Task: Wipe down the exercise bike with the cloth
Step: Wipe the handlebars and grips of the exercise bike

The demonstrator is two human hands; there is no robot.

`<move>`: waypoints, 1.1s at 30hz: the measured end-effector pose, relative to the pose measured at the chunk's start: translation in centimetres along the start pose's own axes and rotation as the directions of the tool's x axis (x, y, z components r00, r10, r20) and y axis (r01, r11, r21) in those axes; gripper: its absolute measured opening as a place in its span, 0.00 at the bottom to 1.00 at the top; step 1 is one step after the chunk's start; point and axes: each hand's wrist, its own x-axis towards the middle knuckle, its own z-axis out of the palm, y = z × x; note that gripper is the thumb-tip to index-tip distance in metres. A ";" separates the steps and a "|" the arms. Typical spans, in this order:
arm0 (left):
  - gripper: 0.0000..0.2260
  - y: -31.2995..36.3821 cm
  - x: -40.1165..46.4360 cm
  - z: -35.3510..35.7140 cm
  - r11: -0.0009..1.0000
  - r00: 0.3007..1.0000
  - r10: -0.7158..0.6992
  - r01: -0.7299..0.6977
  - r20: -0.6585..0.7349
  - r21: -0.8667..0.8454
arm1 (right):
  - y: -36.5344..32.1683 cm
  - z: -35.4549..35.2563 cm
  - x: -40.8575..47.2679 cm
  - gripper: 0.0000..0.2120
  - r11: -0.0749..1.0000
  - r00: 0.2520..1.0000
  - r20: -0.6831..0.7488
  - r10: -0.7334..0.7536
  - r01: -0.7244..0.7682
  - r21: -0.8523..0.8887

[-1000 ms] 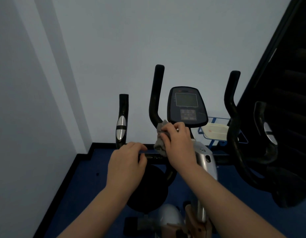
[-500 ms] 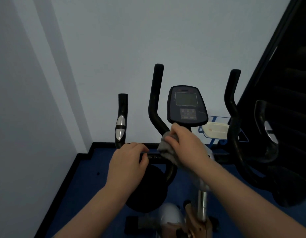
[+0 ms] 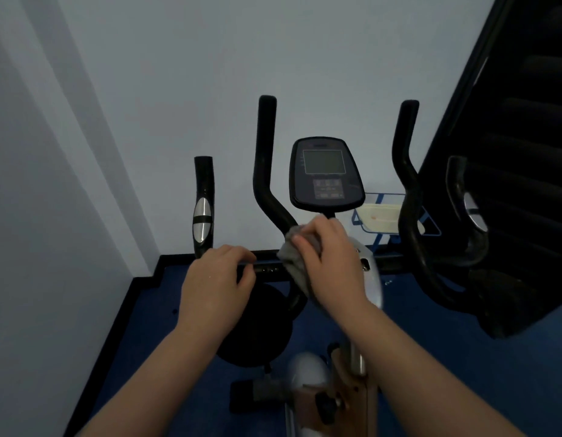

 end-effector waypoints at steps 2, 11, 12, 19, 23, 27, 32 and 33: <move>0.07 0.0 -0.1 -0.1 1.000 1.000 -0.004 0.004 -0.003 -0.006 | -0.1 0.7 -0.2 0.05 0.999 1.000 0.006 0.013 -0.012 -0.034; 0.07 0.0 -0.1 -0.1 1.000 1.000 0.019 -0.019 -0.012 -0.020 | 1.1 0.4 -2.9 0.04 0.998 0.999 0.002 -0.041 0.041 0.053; 0.07 0.1 -0.1 -0.2 1.000 1.000 0.020 -0.020 -0.007 -0.017 | 0.6 0.4 -1.1 0.04 0.999 0.999 -0.025 -0.044 0.045 0.023; 0.09 -0.7 0.3 -0.4 0.987 0.998 0.067 -0.068 -0.009 -0.147 | 1.0 1.3 -1.3 0.05 1.000 0.999 0.039 -0.003 0.003 -0.013; 0.11 -2.4 3.2 -1.0 0.975 0.989 0.122 -0.136 -0.084 -0.174 | 0.4 1.0 2.4 0.06 0.995 0.997 0.036 -0.065 0.068 -0.071; 0.14 -3.2 8.0 -2.1 0.989 0.988 0.103 -0.114 -0.119 -0.090 | -1.7 2.8 7.1 0.06 0.977 0.993 0.034 -0.110 0.115 -0.178; 0.23 -5.4 11.9 -2.9 0.990 0.989 0.135 -0.137 -0.062 -0.036 | 0.3 3.1 4.2 0.06 0.979 0.990 0.070 -0.120 0.129 -0.155; 0.24 -5.9 12.3 -2.9 0.991 0.991 0.129 -0.130 -0.037 -0.028 | 0.5 2.7 4.4 0.08 0.988 0.991 0.092 -0.099 0.109 -0.107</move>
